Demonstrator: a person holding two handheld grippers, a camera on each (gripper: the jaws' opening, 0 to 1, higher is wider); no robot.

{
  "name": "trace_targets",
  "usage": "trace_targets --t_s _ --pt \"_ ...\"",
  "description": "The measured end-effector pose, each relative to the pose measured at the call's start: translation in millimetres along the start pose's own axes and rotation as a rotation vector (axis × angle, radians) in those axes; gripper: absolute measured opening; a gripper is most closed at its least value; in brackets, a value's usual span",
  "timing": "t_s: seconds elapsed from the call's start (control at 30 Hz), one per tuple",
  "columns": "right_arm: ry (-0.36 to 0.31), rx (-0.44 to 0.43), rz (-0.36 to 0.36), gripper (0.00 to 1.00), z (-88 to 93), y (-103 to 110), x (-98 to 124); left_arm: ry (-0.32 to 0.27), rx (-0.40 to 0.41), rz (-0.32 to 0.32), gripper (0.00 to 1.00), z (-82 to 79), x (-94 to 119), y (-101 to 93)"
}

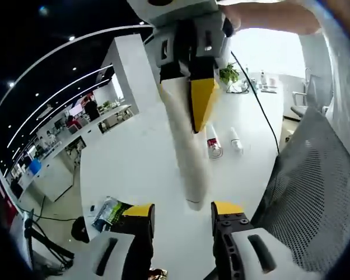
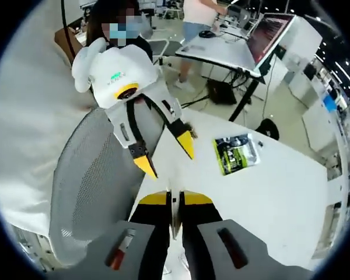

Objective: Arrange the skincare products in the storage area until every visible bottle or jar stands upright without overlapping.

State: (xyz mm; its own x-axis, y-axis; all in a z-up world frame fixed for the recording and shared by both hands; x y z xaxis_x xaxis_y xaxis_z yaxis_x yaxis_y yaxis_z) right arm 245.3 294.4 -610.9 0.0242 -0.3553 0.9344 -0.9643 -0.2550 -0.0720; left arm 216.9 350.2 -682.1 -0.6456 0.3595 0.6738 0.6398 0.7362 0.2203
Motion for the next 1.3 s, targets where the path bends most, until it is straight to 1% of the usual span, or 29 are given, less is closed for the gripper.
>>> trace_targets --t_s 0.03,0.13,0.17,0.27,0.33,0.37,0.4,0.43,0.53,0.7,0.9,0.97,1.07,1.13,1.2,1.3 --pt "0.006 -0.013 0.01 0.04 3.4 -6 1 0.001 0.011 -0.022 0.37 2.3 0 3.9" --pt "0.012 -0.043 0.033 0.04 10.3 -20 5 0.001 0.065 -0.032 0.38 7.2 -2 9.8" --pt "0.014 -0.049 0.038 0.04 12.2 -24 5 0.014 0.088 -0.041 0.39 11.8 -3 13.1" --pt "0.038 -0.068 0.062 0.04 21.9 -42 10 0.015 0.09 -0.072 0.39 18.9 -6 19.3" --pt "0.043 -0.081 0.077 0.04 27.0 -52 12 0.032 0.134 -0.073 0.39 24.7 -9 21.3" --pt "0.046 -0.092 0.082 0.04 29.8 -57 13 0.042 0.139 -0.067 0.4 26.1 -11 21.1" --pt "0.05 -0.108 0.089 0.04 33.9 -65 15 0.06 0.132 -0.077 0.4 28.8 -13 21.9" --pt "0.048 -0.126 0.089 0.04 36.3 -70 16 0.063 0.115 -0.086 0.39 29.7 -12 22.6" --pt "0.039 -0.175 0.088 0.04 45.5 -87 16 0.041 0.108 -0.091 0.4 26.7 -10 22.5" --pt "0.071 -0.213 0.108 0.04 66.4 -115 17 0.068 0.083 -0.1 0.4 31.1 -13 22.7" --pt "0.066 -0.275 0.095 0.05 79.6 -134 16 0.062 0.094 -0.107 0.41 30.4 -13 24.8" --pt "0.078 -0.273 0.097 0.05 83.4 -138 14 0.061 0.104 -0.102 0.41 30.5 -13 24.3" --pt "0.105 -0.265 0.101 0.05 92.0 -145 11 0.027 0.132 -0.096 0.41 25.6 -12 24.8" --pt "0.104 -0.278 0.091 0.05 97.9 -150 9 0.019 0.141 -0.097 0.43 24.7 -12 25.3" --pt "0.11 -0.29 0.091 0.05 103.9 -156 8 0.02 0.142 -0.096 0.45 24.8 -12 25.0" --pt "0.122 -0.291 0.106 0.05 112.1 -164 7 0.019 0.141 -0.095 0.45 24.7 -13 24.6"
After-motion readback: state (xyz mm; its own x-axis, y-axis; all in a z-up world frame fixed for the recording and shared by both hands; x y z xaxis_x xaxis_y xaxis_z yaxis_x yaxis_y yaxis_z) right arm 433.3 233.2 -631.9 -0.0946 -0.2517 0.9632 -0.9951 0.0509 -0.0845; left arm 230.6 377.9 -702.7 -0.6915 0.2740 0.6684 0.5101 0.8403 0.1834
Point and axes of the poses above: the point that each gripper's makers call its tool centre point, and the gripper's own axes: x roughly backward along the fingers, y roughly to its left, z roughly out of its underside, the point moved 1 cm from there along x, roughly backward along the fingers, and after that the axes turned 8 degrees about y, right-handed, at the moved point
